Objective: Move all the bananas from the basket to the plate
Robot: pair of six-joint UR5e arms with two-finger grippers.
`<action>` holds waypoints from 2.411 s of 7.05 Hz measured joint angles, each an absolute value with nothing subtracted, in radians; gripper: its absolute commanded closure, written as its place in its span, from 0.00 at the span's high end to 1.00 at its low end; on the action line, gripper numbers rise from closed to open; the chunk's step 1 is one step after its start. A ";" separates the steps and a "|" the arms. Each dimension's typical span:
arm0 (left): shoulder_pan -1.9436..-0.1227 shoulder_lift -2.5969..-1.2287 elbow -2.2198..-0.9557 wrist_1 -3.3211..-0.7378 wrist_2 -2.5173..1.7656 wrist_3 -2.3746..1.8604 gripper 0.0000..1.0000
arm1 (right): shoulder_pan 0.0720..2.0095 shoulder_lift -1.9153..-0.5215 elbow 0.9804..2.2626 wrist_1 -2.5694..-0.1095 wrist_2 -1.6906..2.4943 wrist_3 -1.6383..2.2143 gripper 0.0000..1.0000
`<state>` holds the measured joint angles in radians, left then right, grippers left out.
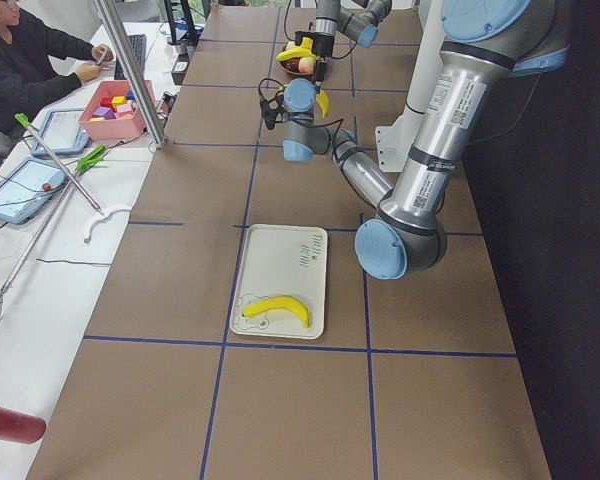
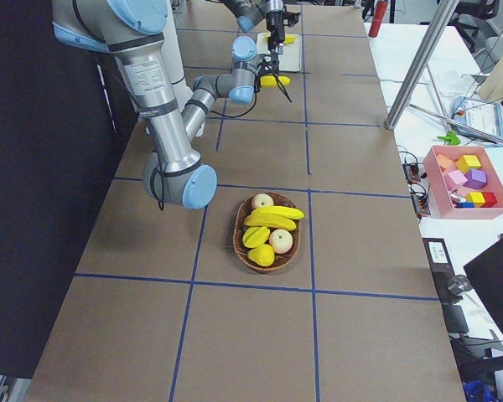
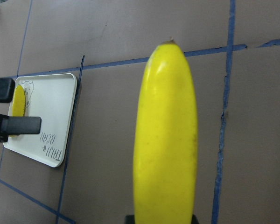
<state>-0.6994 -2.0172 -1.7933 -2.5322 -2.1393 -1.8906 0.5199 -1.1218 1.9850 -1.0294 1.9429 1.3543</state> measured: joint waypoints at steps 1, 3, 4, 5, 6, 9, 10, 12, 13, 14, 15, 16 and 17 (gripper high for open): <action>-0.658 -2.074 -1.757 -2.540 -2.094 -1.896 0.98 | 0.515 -1.118 1.985 -1.029 1.942 1.354 0.02; -0.612 -2.130 -1.709 -2.546 -2.018 -1.898 0.98 | 0.496 -1.114 1.988 -1.027 1.943 1.353 0.02; -0.605 -2.152 -1.689 -2.546 -2.002 -1.898 0.98 | 0.489 -1.114 1.991 -1.026 1.944 1.353 0.02; -0.597 -2.172 -1.672 -2.546 -1.992 -1.898 0.72 | 0.485 -1.114 1.994 -1.025 1.945 1.353 0.02; -0.586 -2.182 -1.666 -2.546 -1.988 -1.901 0.16 | 0.484 -1.114 1.995 -1.025 1.945 1.353 0.02; -0.575 -2.179 -1.673 -2.546 -1.989 -1.902 0.00 | 0.484 -1.114 1.996 -1.026 1.945 1.353 0.99; -0.575 -2.176 -1.675 -2.546 -1.991 -1.901 0.00 | 0.484 -1.115 1.995 -1.027 1.945 1.353 1.00; -0.580 -2.173 -1.679 -2.545 -1.995 -1.902 0.00 | 0.486 -1.116 2.000 -1.027 1.945 1.359 1.00; -0.584 -2.170 -1.680 -2.544 -1.996 -1.903 0.00 | 0.489 -1.119 2.009 -1.030 1.946 1.360 1.00; -0.594 -2.160 -1.681 -2.539 -2.004 -1.901 0.00 | 0.497 -1.122 2.022 -1.041 1.951 1.360 1.00; -0.636 -2.142 -1.680 -2.510 -2.056 -1.897 0.00 | 0.519 -1.123 2.040 -1.090 1.969 1.360 1.00; -0.725 -2.116 -1.682 -2.454 -2.161 -1.878 0.00 | 0.558 -1.121 2.074 -1.208 1.999 1.354 1.00; -0.806 -2.071 -1.696 -2.413 -2.237 -1.823 0.00 | 0.599 -1.123 2.103 -1.327 2.016 1.326 1.00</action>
<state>-0.8060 -2.0712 -1.6961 -2.4128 -2.2369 -1.8232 0.5990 -1.1227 2.1034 -1.3269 2.0164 1.3259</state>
